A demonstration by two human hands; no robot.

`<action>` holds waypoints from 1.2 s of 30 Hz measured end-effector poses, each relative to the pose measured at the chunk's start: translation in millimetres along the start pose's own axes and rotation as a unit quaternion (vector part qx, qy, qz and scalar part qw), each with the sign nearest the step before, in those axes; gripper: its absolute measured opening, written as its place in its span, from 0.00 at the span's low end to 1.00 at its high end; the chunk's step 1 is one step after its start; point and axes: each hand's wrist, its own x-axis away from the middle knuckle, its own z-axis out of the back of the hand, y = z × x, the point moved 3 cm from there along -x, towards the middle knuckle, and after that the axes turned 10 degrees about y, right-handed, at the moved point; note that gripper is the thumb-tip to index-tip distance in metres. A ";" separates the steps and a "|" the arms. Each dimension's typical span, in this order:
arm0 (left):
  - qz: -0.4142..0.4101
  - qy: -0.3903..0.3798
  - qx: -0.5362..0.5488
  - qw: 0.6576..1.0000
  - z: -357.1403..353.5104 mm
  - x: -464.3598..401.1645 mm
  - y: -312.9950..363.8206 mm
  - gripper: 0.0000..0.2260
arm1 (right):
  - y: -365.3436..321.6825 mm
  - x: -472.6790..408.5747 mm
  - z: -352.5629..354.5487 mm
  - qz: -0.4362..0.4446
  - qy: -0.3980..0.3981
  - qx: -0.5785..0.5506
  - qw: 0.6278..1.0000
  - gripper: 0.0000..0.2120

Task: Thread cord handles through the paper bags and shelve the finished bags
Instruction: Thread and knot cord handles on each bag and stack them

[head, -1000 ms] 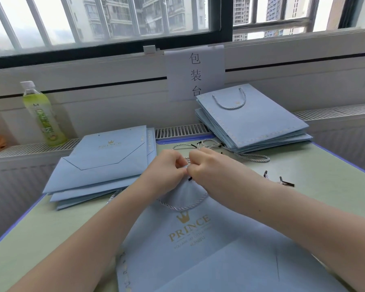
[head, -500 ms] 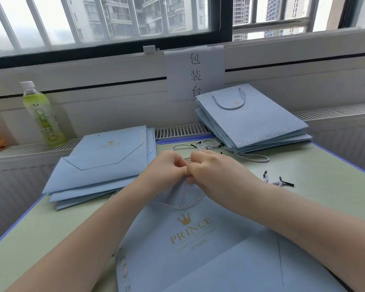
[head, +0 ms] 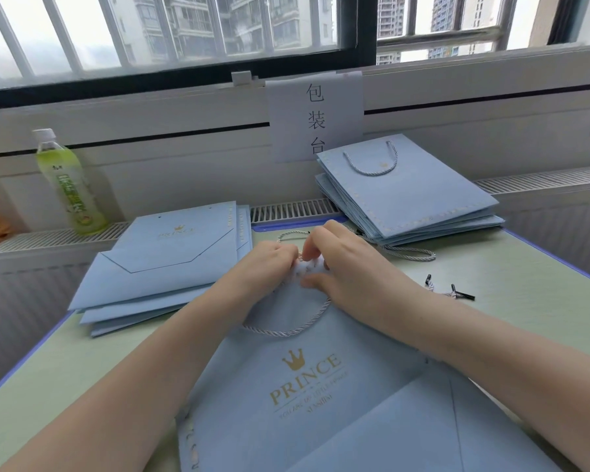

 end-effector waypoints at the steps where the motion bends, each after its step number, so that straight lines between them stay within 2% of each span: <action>1: 0.018 -0.004 0.007 1.000 1.8 0.3 -0.7 0.10 | -1.4 -0.2 -0.2 0.010 0.005 0.006 1.000 0.09; 4: 0.044 0.001 0.020 0.999 6.7 -2.6 -3.8 0.10 | -8.5 0.4 -1.1 0.088 0.027 0.013 0.996 0.04; 7: 0.041 0.002 0.018 0.999 7.2 -4.6 -6.2 0.09 | -13.3 3.3 -1.4 0.119 0.023 0.013 0.993 0.01; 11: 0.054 -0.011 0.017 0.998 7.5 -5.1 -10.3 0.11 | -13.5 3.5 -1.7 0.094 0.015 -0.001 0.995 0.02; 16: 0.070 -0.065 0.090 0.991 7.2 1.4 -10.0 0.12 | -7.2 3.6 -3.2 0.040 -0.013 -0.022 0.999 0.07; 19: 0.072 -0.088 0.121 0.986 5.6 2.6 -12.7 0.14 | -3.7 5.8 -6.1 0.033 -0.040 -0.005 0.999 0.10; 24: 0.075 -0.108 0.171 0.976 5.4 4.1 -12.0 0.11 | 0.2 5.0 -4.9 0.018 -0.064 0.001 0.998 0.11; 28: 0.088 -0.113 0.150 0.978 1.3 2.7 -13.2 0.10 | 2.4 4.1 -4.0 0.000 -0.078 0.021 0.997 0.12; 32: 0.121 -0.115 0.124 0.978 2.9 1.3 -12.5 0.11 | -1.6 4.4 -1.2 0.011 -0.051 -0.003 0.999 0.13; 36: 0.147 -0.175 0.135 0.964 7.2 3.3 -14.6 0.11 | -3.8 4.3 -1.2 0.017 -0.037 -0.010 0.999 0.12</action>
